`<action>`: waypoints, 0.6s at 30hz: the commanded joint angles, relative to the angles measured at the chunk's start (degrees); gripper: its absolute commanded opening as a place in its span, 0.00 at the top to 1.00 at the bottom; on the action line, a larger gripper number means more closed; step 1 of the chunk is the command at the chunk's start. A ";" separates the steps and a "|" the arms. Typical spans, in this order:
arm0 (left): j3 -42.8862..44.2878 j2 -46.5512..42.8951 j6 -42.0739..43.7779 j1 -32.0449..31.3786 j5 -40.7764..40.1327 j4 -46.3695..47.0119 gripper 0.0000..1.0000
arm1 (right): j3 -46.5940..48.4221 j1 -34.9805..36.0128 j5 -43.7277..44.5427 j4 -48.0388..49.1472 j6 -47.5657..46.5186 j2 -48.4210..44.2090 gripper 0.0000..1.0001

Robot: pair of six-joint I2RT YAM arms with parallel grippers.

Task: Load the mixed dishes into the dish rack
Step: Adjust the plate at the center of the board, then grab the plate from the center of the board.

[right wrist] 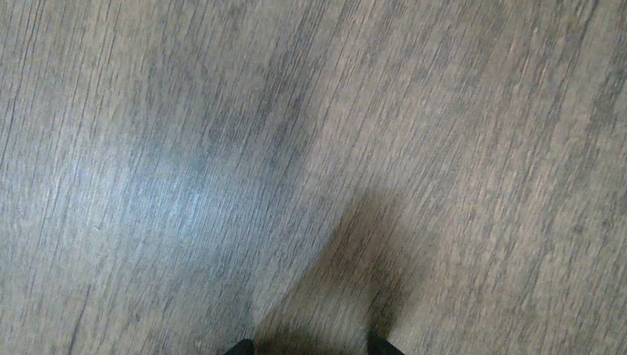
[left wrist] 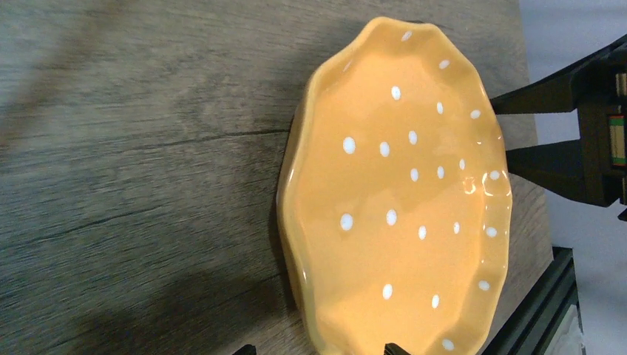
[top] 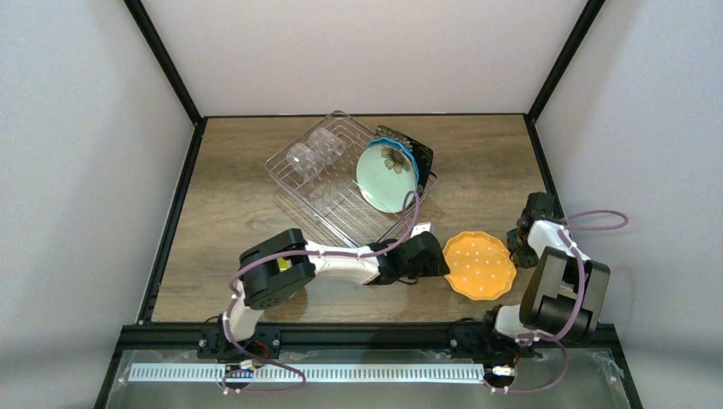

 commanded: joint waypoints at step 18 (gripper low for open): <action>2.46 10.67 -5.75 0.09 7.94 10.83 0.00 | -4.79 -0.22 -10.71 0.49 -2.05 0.87 0.09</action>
